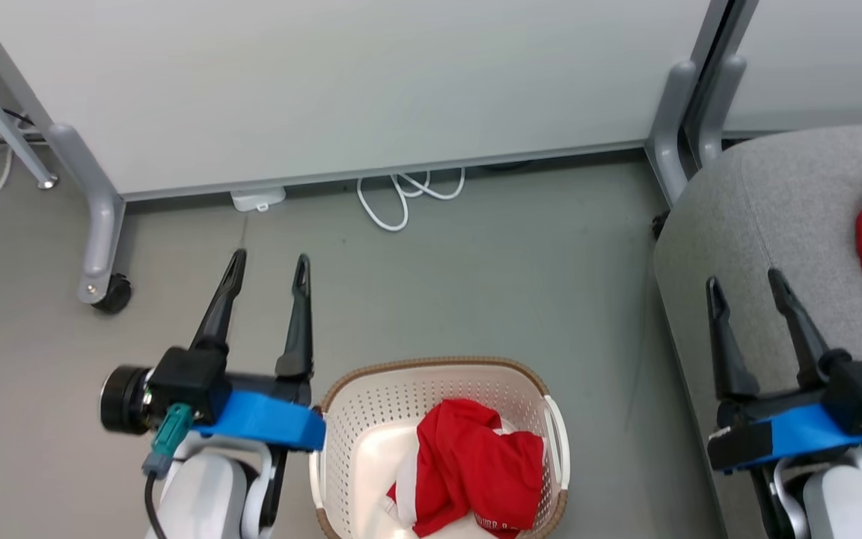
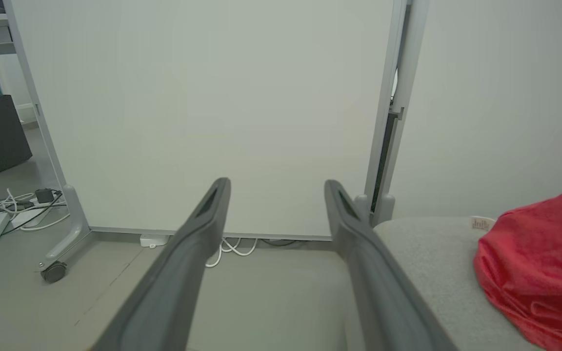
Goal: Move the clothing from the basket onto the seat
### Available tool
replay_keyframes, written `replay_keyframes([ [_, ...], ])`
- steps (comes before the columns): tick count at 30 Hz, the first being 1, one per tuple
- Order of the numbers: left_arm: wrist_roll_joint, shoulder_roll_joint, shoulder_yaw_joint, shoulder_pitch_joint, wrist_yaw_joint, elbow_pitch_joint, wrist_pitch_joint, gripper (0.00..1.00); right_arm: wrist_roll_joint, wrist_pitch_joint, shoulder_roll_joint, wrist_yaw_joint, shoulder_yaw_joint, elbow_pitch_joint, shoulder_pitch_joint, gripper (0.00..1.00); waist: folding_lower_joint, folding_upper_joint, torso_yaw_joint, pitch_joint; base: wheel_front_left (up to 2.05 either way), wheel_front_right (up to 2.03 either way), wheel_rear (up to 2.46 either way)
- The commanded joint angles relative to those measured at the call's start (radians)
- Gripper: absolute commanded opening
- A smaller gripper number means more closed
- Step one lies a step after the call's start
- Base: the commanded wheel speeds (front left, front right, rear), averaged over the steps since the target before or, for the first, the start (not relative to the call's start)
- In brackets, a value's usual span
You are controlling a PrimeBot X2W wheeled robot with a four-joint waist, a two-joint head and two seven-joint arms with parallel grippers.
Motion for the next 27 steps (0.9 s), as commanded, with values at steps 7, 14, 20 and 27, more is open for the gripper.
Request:
replay_keyframes([
  [7, 0.036, -0.011, 0.085, 0.121, -0.025, -0.031, -0.003, 1.00, 0.005, 0.001, 0.030, 0.000, -0.012, 0.008, 0.096, 1.00, 0.0002, -0.0001, 0.028, -0.067, 0.00, 0.00, 0.00],
  [14, 0.054, -0.017, 0.120, 0.166, -0.034, -0.050, -0.003, 1.00, 0.008, 0.001, 0.045, 0.000, -0.023, 0.009, 0.139, 1.00, 0.0002, -0.0001, 0.043, -0.084, 0.00, 0.00, 0.00],
  [20, 0.059, -0.018, 0.133, 0.193, -0.041, -0.053, -0.003, 1.00, 0.007, 0.001, 0.054, 0.000, -0.035, 0.012, 0.172, 1.00, 0.0002, -0.0001, 0.050, -0.094, 0.00, 0.00, 0.00],
  [27, 0.050, -0.019, 0.128, 0.201, -0.037, -0.049, -0.003, 1.00, 0.010, 0.001, 0.058, 0.000, -0.040, 0.018, 0.183, 1.00, 0.0002, -0.0001, 0.051, -0.100, 0.00, 0.00, 0.00],
])
